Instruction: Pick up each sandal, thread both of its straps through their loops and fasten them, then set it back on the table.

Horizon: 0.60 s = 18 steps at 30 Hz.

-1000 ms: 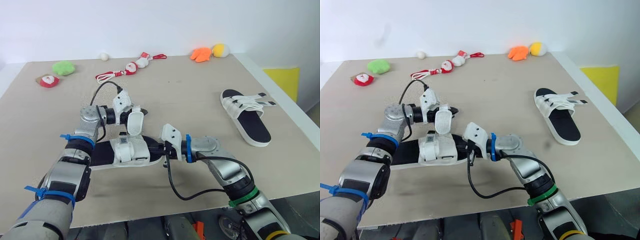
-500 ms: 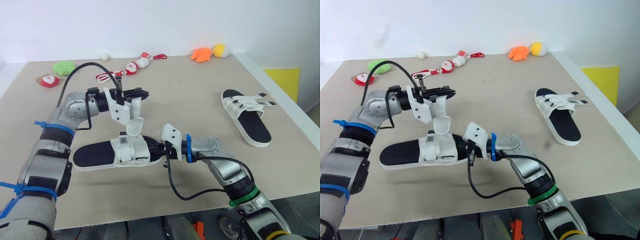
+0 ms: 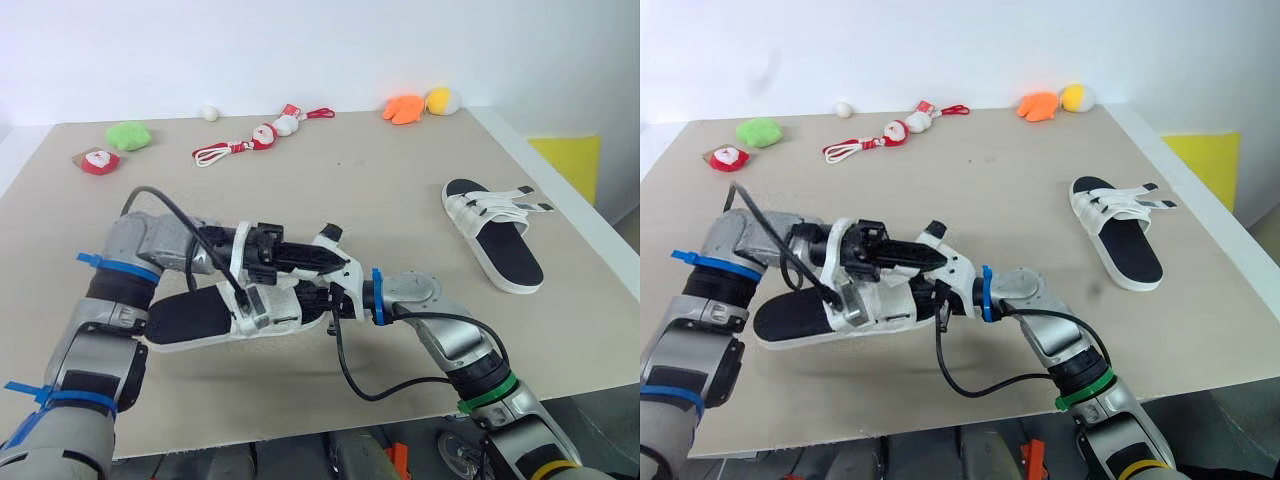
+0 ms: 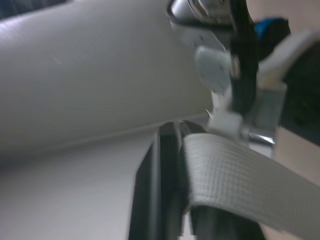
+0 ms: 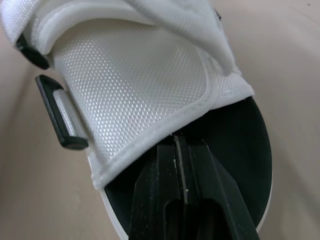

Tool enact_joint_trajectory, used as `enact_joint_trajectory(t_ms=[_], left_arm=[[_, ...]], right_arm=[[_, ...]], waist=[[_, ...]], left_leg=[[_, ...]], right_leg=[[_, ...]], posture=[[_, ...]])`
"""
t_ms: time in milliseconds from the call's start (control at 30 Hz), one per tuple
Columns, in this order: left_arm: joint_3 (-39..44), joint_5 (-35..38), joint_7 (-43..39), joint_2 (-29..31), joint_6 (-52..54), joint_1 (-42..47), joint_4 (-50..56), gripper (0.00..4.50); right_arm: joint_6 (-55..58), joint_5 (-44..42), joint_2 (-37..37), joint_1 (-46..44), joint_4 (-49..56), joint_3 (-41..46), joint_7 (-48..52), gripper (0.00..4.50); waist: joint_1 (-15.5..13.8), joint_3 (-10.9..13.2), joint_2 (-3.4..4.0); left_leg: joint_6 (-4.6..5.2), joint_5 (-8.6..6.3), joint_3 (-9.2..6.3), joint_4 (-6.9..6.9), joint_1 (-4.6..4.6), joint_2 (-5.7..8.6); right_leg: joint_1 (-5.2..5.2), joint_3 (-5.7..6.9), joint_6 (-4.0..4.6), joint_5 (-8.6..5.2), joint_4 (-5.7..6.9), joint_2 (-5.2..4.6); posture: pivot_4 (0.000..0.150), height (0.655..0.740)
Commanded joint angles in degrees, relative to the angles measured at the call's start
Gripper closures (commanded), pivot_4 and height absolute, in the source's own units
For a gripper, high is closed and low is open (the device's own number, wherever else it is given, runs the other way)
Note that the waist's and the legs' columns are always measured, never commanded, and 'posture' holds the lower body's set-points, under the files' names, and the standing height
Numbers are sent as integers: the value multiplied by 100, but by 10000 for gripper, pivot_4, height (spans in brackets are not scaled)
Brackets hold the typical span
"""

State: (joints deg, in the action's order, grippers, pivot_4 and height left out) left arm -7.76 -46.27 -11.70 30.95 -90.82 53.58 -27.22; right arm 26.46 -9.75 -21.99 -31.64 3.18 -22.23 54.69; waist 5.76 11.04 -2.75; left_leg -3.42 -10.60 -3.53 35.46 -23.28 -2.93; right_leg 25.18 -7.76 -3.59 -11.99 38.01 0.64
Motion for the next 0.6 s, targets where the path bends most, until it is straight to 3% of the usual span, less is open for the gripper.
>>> enact_joint_trajectory(t_ms=[33,200,433,533,600], left_arm=[[247,139,261,-3,-92,78,271,26669],[293,56,375,-24,-150,50,352,1612],[314,124,473,-15,52,-11,488,720],[235,398,470,91,340,-68,506,720],[46,987,312,310,809,-208,579,720]], right_arm=[[89,127,-46,36,-94,-123,22,45000],[86,134,-52,15,-107,-129,49,45000],[99,140,-42,5,-106,-125,64,45000],[104,135,-36,12,-95,-125,61,45000],[112,135,-33,22,-80,-125,49,45000]], waist=[[-1,0,0],[-1,0,0],[-2,0,0],[-2,0,0],[1,0,0]], left_leg=[[0,0,0,1,0,1],[0,0,0,3,4,2],[0,0,0,8,7,3],[0,0,0,8,7,3],[0,0,0,8,7,3]], right_leg=[[-1,0,0,0,0,-1],[-5,0,-2,0,0,-2],[-10,1,-7,3,0,-2],[-10,0,-7,3,0,-3],[-10,1,-7,3,0,-2]], posture=[[1500,7400],[1500,7400],[1500,7400],[1500,7400],[1500,7400]])
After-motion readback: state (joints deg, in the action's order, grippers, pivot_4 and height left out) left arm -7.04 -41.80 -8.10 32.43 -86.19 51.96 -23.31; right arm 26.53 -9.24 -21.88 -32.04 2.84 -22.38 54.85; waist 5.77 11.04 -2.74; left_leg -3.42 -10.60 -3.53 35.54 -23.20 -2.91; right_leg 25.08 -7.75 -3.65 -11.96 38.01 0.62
